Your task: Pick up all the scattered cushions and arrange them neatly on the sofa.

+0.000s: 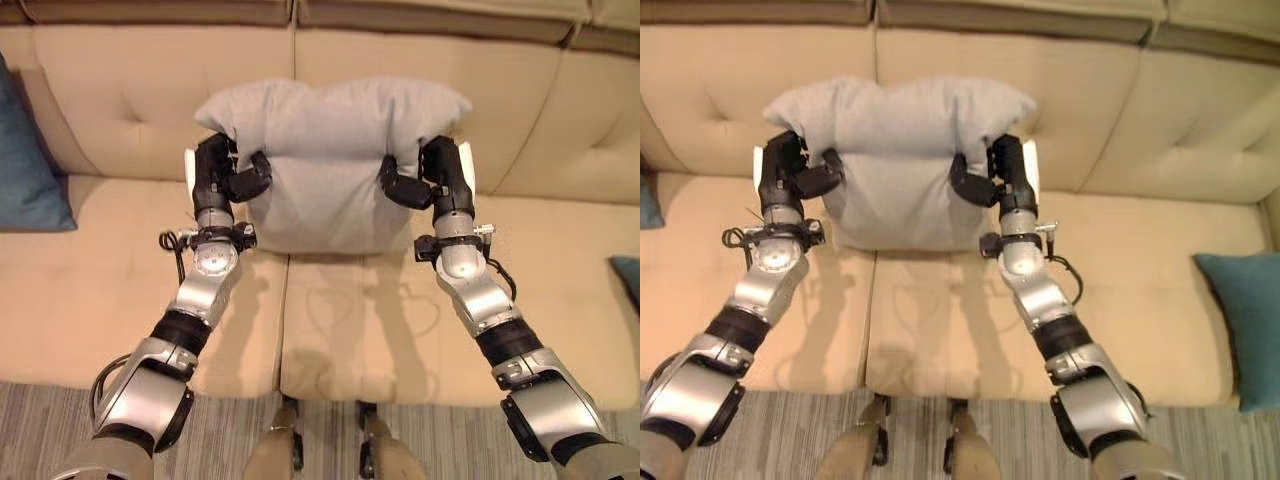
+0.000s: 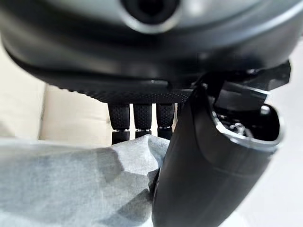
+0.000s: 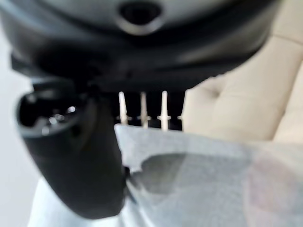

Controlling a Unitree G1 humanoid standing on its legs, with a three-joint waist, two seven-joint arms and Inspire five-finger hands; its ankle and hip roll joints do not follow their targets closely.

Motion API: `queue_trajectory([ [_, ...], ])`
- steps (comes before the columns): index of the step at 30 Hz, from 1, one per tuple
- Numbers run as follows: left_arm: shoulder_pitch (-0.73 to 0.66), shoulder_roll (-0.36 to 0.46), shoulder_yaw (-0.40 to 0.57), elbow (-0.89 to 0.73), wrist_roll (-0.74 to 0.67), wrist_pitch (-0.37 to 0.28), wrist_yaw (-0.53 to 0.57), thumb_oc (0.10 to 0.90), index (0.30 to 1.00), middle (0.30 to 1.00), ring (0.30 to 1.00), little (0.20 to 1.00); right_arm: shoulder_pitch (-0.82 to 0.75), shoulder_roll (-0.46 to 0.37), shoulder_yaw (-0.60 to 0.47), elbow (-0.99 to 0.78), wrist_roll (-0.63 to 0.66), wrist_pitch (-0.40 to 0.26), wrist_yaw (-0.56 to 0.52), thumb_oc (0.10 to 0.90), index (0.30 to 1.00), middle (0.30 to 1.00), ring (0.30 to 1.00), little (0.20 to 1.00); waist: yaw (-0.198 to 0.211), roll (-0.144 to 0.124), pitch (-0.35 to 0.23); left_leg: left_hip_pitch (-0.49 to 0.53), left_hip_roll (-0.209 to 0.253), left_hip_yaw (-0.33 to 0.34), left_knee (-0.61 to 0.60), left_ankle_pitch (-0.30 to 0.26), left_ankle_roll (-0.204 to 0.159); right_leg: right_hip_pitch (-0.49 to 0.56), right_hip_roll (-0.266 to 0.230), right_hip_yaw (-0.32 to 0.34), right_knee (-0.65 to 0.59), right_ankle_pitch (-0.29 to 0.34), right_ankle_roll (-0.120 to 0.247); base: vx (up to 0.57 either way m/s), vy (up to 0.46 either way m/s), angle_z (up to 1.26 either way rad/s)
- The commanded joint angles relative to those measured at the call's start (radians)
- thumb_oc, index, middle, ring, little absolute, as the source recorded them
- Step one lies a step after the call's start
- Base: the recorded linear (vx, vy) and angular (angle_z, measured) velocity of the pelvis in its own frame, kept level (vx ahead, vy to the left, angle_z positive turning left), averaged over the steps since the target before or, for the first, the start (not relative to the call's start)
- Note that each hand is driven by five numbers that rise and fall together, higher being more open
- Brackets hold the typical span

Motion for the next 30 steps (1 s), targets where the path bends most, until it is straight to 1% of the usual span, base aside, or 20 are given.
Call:
queue_trajectory([
  [1,-0.23,0.032,-0.082,-0.027,0.116,-0.194,-0.002,0.4,0.3,0.3,0.3,0.3,-0.198,0.03,0.002,-0.096,-0.055,-0.172,-0.056,0.4,0.3,0.3,0.3,0.3,-0.017,-0.023,-0.083,0.015,0.0,0.009,0.001,-0.137,-0.073,-0.036,-0.059,-0.035,0.005,-0.017,0.1,-0.05,0.026,-0.06],
  [2,-0.252,0.044,-0.085,0.009,0.108,-0.189,-0.004,0.4,0.3,0.3,0.3,0.3,-0.213,0.026,0.01,-0.078,-0.057,-0.173,-0.064,0.4,0.3,0.3,0.3,0.3,-0.025,-0.021,-0.083,-0.008,0.0,0.008,0.001,-0.131,-0.074,-0.063,-0.059,-0.033,0.005,-0.011,0.101,-0.04,0.022,-0.06],
  [3,-0.254,0.044,-0.086,0.011,0.107,-0.19,-0.005,0.4,0.3,0.3,0.3,0.3,-0.214,0.026,0.009,-0.077,-0.057,-0.174,-0.064,0.4,0.3,0.3,0.3,0.3,-0.025,-0.021,-0.087,-0.012,0.0,0.008,0.001,-0.131,-0.074,-0.067,-0.059,-0.033,0.005,-0.011,0.101,-0.02,0.016,-0.04],
  [7,-0.193,0.037,-0.061,-0.029,0.102,-0.187,-0.014,0.4,0.3,0.3,0.3,0.3,-0.173,0.038,-0.006,-0.08,-0.069,-0.164,-0.066,0.4,0.3,0.3,0.3,0.3,-0.03,-0.018,-0.085,-0.036,0.002,0.007,0.001,-0.131,-0.074,-0.098,-0.057,-0.03,0.005,-0.01,0.102,0.0,0.008,-0.06],
  [8,-0.181,0.032,-0.061,-0.032,0.103,-0.185,-0.016,0.48,0.42,0.42,0.42,0.42,-0.166,0.041,-0.008,-0.074,-0.076,-0.162,-0.068,0.4,0.3,0.3,0.3,0.3,-0.032,-0.018,-0.087,-0.04,0.002,0.007,0.001,-0.13,-0.075,-0.102,-0.058,-0.031,0.005,-0.01,0.101,-0.01,-0.023,-0.03],
  [9,-0.179,0.029,-0.068,0.002,0.097,-0.176,-0.025,0.8,0.9,0.9,0.9,0.9,-0.161,0.038,-0.005,-0.049,-0.08,-0.16,-0.073,0.536,0.505,0.505,0.505,0.505,-0.035,-0.019,-0.088,-0.05,0.001,0.006,0.001,-0.127,-0.075,-0.113,-0.057,-0.031,0.005,-0.008,0.1,-0.01,-0.027,-0.04],
  [10,-0.183,0.037,-0.069,0.014,0.095,-0.173,-0.031,0.8,0.9,0.9,0.9,0.9,-0.164,0.034,-0.006,-0.041,-0.087,-0.156,-0.079,0.8,0.9,0.9,0.9,0.9,-0.036,-0.018,-0.088,-0.054,0.0,0.004,0.001,-0.126,-0.076,-0.118,-0.056,-0.032,0.005,-0.007,0.1,-0.03,-0.033,-0.04],
  [11,-0.184,0.053,-0.056,0.029,0.089,-0.169,-0.029,0.8,0.9,0.9,0.9,0.9,-0.174,0.013,-0.001,-0.022,-0.121,-0.138,-0.099,0.8,0.9,0.9,0.9,0.9,-0.036,-0.016,-0.09,-0.063,-0.001,0.001,0.001,-0.119,-0.076,-0.127,-0.057,-0.035,0.005,-0.001,0.099,0.0,0.0,0.0],
  [12,-0.166,0.083,-0.028,0.028,0.092,-0.165,-0.023,0.8,0.9,0.9,0.9,0.9,-0.183,-0.028,-0.019,-0.006,-0.162,-0.114,-0.135,0.8,0.9,0.9,0.9,0.9,-0.032,-0.015,-0.09,-0.06,0.0,-0.004,0.001,-0.124,-0.077,-0.122,-0.055,-0.04,0.005,-0.008,0.099,-0.02,-0.035,-0.04],
  [14,-0.131,0.114,0.02,0.031,0.084,-0.167,-0.017,0.8,0.9,0.9,0.9,0.9,-0.189,-0.083,-0.051,0.027,-0.174,-0.094,-0.159,0.8,0.9,0.9,0.9,0.9,-0.025,-0.016,-0.099,-0.063,-0.001,-0.011,0.001,-0.121,-0.078,-0.121,-0.057,-0.048,0.005,-0.01,0.097,0.01,-0.033,-0.02],
  [17,-0.102,0.134,0.056,0.035,0.068,-0.169,-0.016,0.8,0.9,0.9,0.9,0.9,-0.195,-0.123,-0.071,0.057,-0.166,-0.082,-0.173,0.8,0.9,0.9,0.9,0.9,-0.02,-0.017,-0.105,-0.061,-0.004,-0.016,0.001,-0.122,-0.078,-0.118,-0.058,-0.051,0.005,-0.013,0.094,0.01,-0.011,-0.01],
  [18,-0.064,0.157,0.097,0.033,0.053,-0.173,-0.015,0.8,0.9,0.9,0.9,0.9,-0.195,-0.175,-0.092,0.083,-0.156,-0.073,-0.178,0.8,0.9,0.9,0.9,0.9,-0.012,-0.019,-0.112,-0.051,-0.003,-0.02,0.001,-0.131,-0.08,-0.105,-0.057,-0.058,0.005,-0.022,0.093,0.04,-0.042,0.0],
  [20,-0.038,0.175,0.125,0.037,0.035,-0.173,-0.019,0.8,0.9,0.9,0.9,0.9,-0.197,-0.22,-0.096,0.117,-0.132,-0.064,-0.166,0.8,0.9,0.9,0.9,0.9,-0.008,-0.025,-0.12,-0.048,-0.003,-0.023,0.001,-0.133,-0.082,-0.101,-0.056,-0.063,0.005,-0.023,0.091,0.01,-0.034,0.03],
  [21,-0.039,0.175,0.126,0.037,0.034,-0.174,-0.02,0.8,0.9,0.9,0.9,0.9,-0.199,-0.22,-0.096,0.118,-0.131,-0.065,-0.166,0.8,0.9,0.9,0.9,0.9,-0.009,-0.025,-0.12,-0.052,-0.004,-0.023,0.001,-0.127,-0.081,-0.104,-0.057,-0.063,0.005,-0.018,0.091,0.01,-0.029,0.08],
  [25,0.034,0.205,0.182,0.023,0.015,-0.175,-0.024,0.8,0.9,0.9,0.9,0.9,-0.165,-0.297,-0.129,0.159,-0.08,-0.054,-0.148,0.8,0.9,0.9,0.9,0.9,-0.002,-0.035,-0.135,-0.04,0.002,-0.028,0.001,-0.135,-0.086,-0.086,-0.053,-0.072,0.005,-0.031,0.088,0.01,-0.033,0.12],
  [26,0.035,0.205,0.182,0.021,0.016,-0.174,-0.023,0.8,0.9,0.9,0.9,0.9,-0.165,-0.297,-0.129,0.159,-0.08,-0.054,-0.148,0.8,0.9,0.9,0.9,0.9,-0.003,-0.036,-0.136,-0.045,0.001,-0.028,0.001,-0.129,-0.085,-0.091,-0.055,-0.072,0.005,-0.027,0.087,0.04,-0.045,0.09],
  [27,0.125,0.216,0.227,-0.015,0.028,-0.166,-0.042,0.8,0.9,0.9,0.9,0.9,-0.077,-0.337,-0.182,0.156,-0.054,-0.053,-0.129,0.8,0.9,0.9,0.9,0.9,-0.001,-0.043,-0.146,-0.024,0.007,-0.031,0.001,-0.134,-0.087,-0.065,-0.053,-0.079,0.005,-0.035,0.086,0.02,-0.034,0.11],
  [28,0.125,0.216,0.227,-0.016,0.028,-0.165,-0.042,0.8,0.9,0.9,0.9,0.9,-0.077,-0.337,-0.183,0.156,-0.054,-0.053,-0.129,0.8,0.9,0.9,0.9,0.9,-0.001,-0.044,-0.147,-0.025,0.007,-0.031,0.001,-0.134,-0.087,-0.066,-0.053,-0.079,0.005,-0.035,0.086,0.08,-0.053,0.19],
  [29,0.248,0.189,0.286,-0.079,0.016,-0.165,-0.067,0.8,0.9,0.9,0.9,0.9,0.041,-0.332,-0.256,0.129,0.009,-0.065,-0.092,0.8,0.9,0.9,0.9,0.9,0.001,-0.052,-0.158,0.001,0.013,-0.031,0.001,-0.143,-0.088,-0.036,-0.053,-0.087,0.005,-0.045,0.085,0.07,-0.031,0.19],
  [30,0.292,0.176,0.302,-0.099,0.009,-0.165,-0.083,0.8,0.9,0.9,0.9,0.9,0.082,-0.329,-0.282,0.118,0.023,-0.071,-0.079,0.8,0.9,0.9,0.9,0.9,0.001,-0.055,-0.16,0.009,0.016,-0.031,0.001,-0.144,-0.089,-0.027,-0.053,-0.091,0.005,-0.047,0.085,0.07,-0.032,0.2],
])
